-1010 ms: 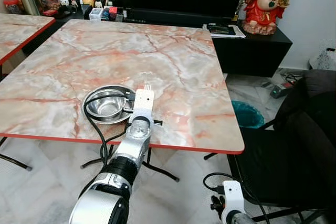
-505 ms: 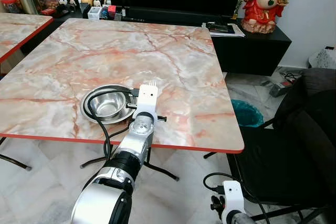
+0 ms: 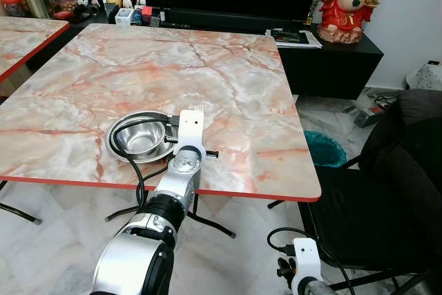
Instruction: Setting the table
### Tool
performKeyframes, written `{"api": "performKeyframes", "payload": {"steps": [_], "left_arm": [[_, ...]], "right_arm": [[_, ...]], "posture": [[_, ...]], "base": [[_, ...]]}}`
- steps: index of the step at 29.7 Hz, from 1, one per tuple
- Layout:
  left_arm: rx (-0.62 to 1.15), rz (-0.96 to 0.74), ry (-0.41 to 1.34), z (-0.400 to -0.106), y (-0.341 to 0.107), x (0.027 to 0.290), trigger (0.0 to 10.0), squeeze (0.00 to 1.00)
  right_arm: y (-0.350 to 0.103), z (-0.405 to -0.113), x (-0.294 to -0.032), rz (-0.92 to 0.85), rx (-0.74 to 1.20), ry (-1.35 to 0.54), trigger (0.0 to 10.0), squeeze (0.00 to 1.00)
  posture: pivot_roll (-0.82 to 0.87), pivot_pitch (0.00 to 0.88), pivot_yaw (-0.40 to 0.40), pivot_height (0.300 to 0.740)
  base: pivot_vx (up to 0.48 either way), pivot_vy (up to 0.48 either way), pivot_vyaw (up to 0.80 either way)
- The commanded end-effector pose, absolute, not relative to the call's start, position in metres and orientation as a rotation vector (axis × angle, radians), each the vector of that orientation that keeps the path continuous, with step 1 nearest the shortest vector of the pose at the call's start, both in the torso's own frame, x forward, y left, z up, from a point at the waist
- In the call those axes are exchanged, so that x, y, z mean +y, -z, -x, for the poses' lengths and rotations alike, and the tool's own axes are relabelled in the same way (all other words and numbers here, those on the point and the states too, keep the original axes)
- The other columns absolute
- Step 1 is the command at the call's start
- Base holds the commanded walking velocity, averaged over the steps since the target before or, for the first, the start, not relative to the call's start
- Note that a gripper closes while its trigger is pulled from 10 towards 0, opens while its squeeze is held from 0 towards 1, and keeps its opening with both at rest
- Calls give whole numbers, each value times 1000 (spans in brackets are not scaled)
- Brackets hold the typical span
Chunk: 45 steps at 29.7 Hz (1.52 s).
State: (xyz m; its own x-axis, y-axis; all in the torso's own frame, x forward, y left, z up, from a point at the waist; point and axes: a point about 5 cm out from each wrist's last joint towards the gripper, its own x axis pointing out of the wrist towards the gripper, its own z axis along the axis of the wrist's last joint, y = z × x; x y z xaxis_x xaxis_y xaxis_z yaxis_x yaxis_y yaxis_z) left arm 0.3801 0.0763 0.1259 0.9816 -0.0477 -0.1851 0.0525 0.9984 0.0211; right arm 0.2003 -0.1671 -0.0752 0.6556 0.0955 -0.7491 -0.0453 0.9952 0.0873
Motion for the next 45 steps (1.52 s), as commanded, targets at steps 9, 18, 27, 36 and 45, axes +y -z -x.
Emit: {"api": "performKeyframes", "payload": {"steps": [9, 18, 27, 36, 45], "left_arm": [[172, -16, 62, -384, -133, 72, 10000, 0], [177, -37, 73, -385, -132, 71, 10000, 561], [182, -48, 89, -384, -130, 69, 10000, 1000], [175, -47, 73, -385, -132, 71, 10000, 1000], [1, 33, 90, -389, -166, 63, 10000, 0]], "right_arm": [[75, -200, -171, -50, 856, -74, 10000, 0], [75, -200, -170, -51, 856, -74, 10000, 0], [75, -200, -170, -51, 856, -75, 10000, 0], [75, -200, -170, -49, 856, -75, 10000, 0], [75, -200, -171, -46, 855, -76, 10000, 0]], "posture": [[-26, 14, -85, 705], [-24, 15, -84, 705], [-25, 15, -84, 705], [-24, 13, -87, 705], [-18, 15, -94, 705]], "base": [[0, 0, 0], [0, 0, 0], [0, 0, 0], [0, 0, 0], [0, 0, 0]]}}
